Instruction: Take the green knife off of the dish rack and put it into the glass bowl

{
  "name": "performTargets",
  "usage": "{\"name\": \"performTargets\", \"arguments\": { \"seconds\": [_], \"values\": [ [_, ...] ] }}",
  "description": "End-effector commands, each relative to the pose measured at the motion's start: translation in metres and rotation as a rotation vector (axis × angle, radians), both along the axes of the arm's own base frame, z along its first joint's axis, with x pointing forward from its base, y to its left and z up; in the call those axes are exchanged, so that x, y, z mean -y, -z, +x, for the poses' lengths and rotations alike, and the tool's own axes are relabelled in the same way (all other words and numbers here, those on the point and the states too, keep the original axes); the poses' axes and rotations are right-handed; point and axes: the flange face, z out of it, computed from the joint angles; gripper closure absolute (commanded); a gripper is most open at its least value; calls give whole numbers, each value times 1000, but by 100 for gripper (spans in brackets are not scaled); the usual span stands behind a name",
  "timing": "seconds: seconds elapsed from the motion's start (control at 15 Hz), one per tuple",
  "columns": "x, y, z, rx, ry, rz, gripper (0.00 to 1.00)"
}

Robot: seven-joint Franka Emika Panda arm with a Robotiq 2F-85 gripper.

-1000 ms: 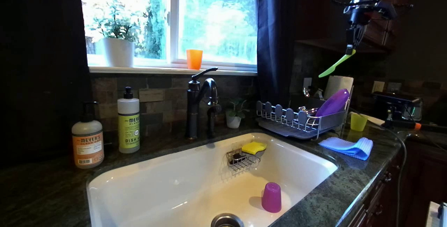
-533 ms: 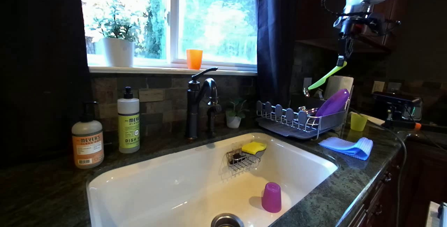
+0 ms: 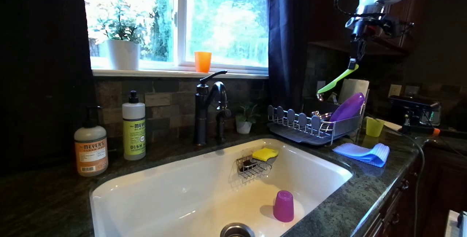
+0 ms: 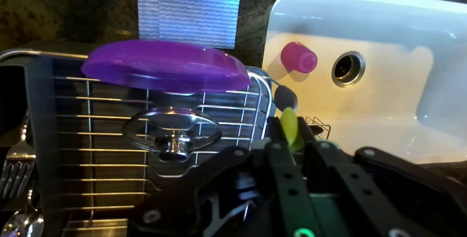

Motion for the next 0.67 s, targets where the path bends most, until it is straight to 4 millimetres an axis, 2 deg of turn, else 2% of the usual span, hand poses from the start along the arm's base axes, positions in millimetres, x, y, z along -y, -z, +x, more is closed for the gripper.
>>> {"name": "performTargets", "arguments": {
  "seconds": [0.0,0.27,0.47,0.53,0.6],
  "values": [
    [-53,18,25,11,-162,-14,97],
    [-145,36,53,-54,-390,-3,97],
    [-215,55,64,-118,-539,-4,97],
    [-229,63,67,-152,-574,-7,97],
    [-212,50,70,-97,-502,1,89]
  ]
}}
